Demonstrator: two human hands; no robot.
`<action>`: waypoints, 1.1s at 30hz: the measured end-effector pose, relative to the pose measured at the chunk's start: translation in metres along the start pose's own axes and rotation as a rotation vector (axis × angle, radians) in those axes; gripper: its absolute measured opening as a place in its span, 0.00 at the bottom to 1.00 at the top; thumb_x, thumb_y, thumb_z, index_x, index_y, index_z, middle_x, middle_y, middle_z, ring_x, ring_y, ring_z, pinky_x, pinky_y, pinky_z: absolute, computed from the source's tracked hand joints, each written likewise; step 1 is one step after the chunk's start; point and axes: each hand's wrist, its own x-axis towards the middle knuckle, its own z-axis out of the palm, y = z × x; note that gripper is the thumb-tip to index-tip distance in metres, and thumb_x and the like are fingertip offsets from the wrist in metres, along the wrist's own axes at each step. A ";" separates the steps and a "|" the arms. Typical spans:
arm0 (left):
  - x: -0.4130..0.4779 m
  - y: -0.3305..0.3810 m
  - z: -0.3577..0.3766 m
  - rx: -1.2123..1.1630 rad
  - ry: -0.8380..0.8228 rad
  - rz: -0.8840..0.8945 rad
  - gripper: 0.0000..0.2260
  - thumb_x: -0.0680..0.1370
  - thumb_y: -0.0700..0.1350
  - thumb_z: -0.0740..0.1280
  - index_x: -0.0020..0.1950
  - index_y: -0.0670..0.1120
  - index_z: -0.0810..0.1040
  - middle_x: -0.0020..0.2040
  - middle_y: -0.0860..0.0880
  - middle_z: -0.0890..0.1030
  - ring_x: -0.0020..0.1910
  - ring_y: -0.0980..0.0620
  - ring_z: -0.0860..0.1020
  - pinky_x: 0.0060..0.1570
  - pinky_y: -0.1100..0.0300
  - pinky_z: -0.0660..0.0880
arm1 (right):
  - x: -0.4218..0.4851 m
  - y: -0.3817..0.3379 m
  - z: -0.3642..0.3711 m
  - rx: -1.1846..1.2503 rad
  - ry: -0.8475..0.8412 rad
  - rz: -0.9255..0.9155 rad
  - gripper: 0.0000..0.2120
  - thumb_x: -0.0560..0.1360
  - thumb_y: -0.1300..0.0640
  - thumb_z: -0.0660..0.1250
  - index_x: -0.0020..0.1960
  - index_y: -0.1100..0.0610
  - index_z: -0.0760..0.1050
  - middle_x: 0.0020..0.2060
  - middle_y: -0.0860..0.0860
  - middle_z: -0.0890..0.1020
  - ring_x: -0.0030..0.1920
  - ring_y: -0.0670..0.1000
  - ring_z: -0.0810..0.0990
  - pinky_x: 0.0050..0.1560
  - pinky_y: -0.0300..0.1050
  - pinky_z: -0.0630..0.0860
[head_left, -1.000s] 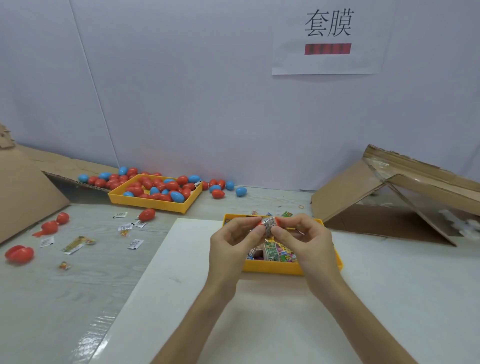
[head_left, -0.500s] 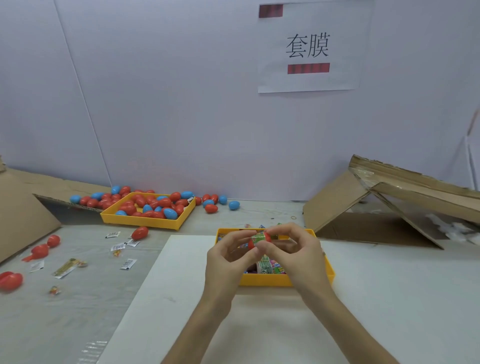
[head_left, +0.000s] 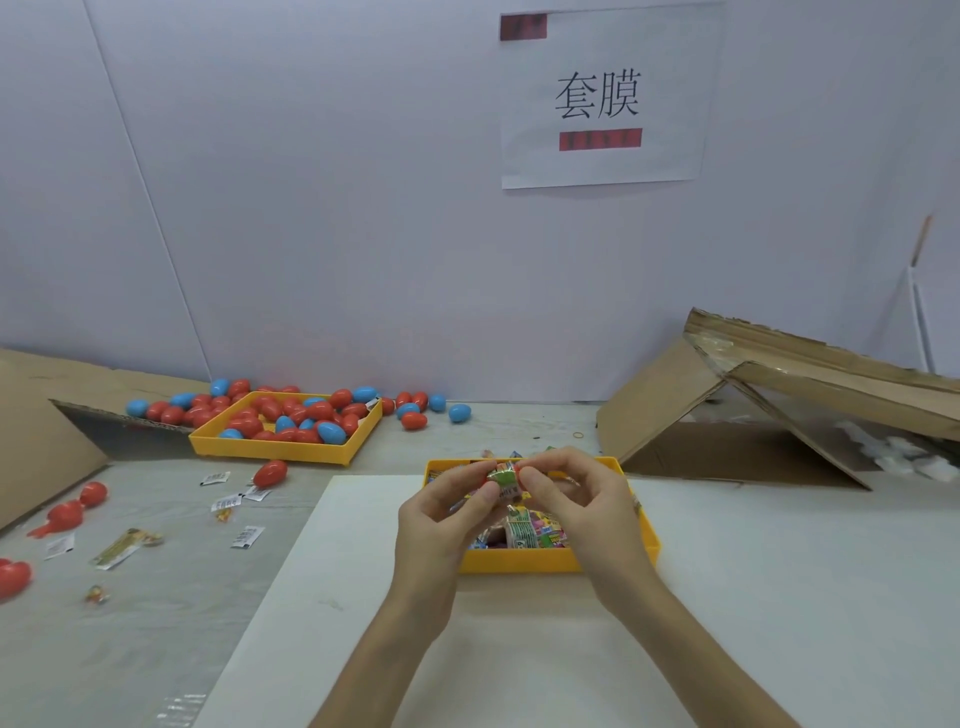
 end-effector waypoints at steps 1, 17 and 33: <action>0.000 0.000 -0.001 0.009 0.000 0.000 0.15 0.68 0.47 0.76 0.54 0.48 0.87 0.53 0.42 0.86 0.54 0.44 0.85 0.47 0.60 0.81 | 0.000 0.000 0.000 -0.004 0.006 0.011 0.04 0.74 0.59 0.74 0.49 0.53 0.83 0.45 0.51 0.87 0.47 0.51 0.87 0.46 0.42 0.82; 0.001 0.002 -0.001 -0.044 -0.030 -0.047 0.16 0.73 0.44 0.71 0.60 0.42 0.84 0.58 0.41 0.84 0.57 0.45 0.84 0.52 0.58 0.81 | 0.003 -0.005 -0.007 -0.014 -0.113 0.086 0.11 0.74 0.61 0.74 0.55 0.53 0.83 0.49 0.55 0.86 0.51 0.53 0.85 0.47 0.43 0.81; -0.003 0.005 0.001 0.029 0.010 0.006 0.14 0.68 0.50 0.74 0.51 0.47 0.88 0.50 0.41 0.86 0.50 0.45 0.86 0.47 0.59 0.81 | 0.003 -0.005 -0.008 -0.073 -0.163 0.039 0.12 0.69 0.52 0.76 0.51 0.51 0.84 0.45 0.53 0.87 0.49 0.53 0.86 0.47 0.45 0.83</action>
